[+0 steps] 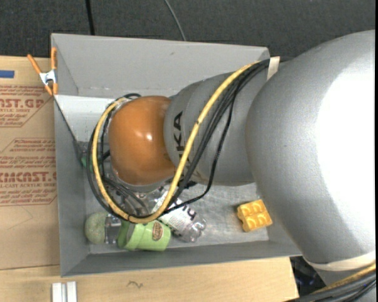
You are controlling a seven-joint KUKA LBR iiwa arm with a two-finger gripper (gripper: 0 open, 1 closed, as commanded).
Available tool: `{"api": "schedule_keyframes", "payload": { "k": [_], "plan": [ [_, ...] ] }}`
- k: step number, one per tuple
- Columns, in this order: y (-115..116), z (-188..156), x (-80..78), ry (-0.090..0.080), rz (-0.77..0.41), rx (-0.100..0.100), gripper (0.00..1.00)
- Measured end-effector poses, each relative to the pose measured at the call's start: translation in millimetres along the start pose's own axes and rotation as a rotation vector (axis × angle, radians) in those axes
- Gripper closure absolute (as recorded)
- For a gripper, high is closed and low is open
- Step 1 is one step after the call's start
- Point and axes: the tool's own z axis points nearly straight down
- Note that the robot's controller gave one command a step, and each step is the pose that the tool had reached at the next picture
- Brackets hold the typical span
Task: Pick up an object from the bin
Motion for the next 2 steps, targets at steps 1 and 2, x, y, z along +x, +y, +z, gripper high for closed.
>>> {"api": "schedule_keyframes", "payload": {
  "k": [1,2],
  "plan": [
    [3,24,9.1,-0.006,-0.185,-0.001,0.00],
    [4,51,-1.7,-0.004,0.097,-0.002,0.00]
  ]
}}
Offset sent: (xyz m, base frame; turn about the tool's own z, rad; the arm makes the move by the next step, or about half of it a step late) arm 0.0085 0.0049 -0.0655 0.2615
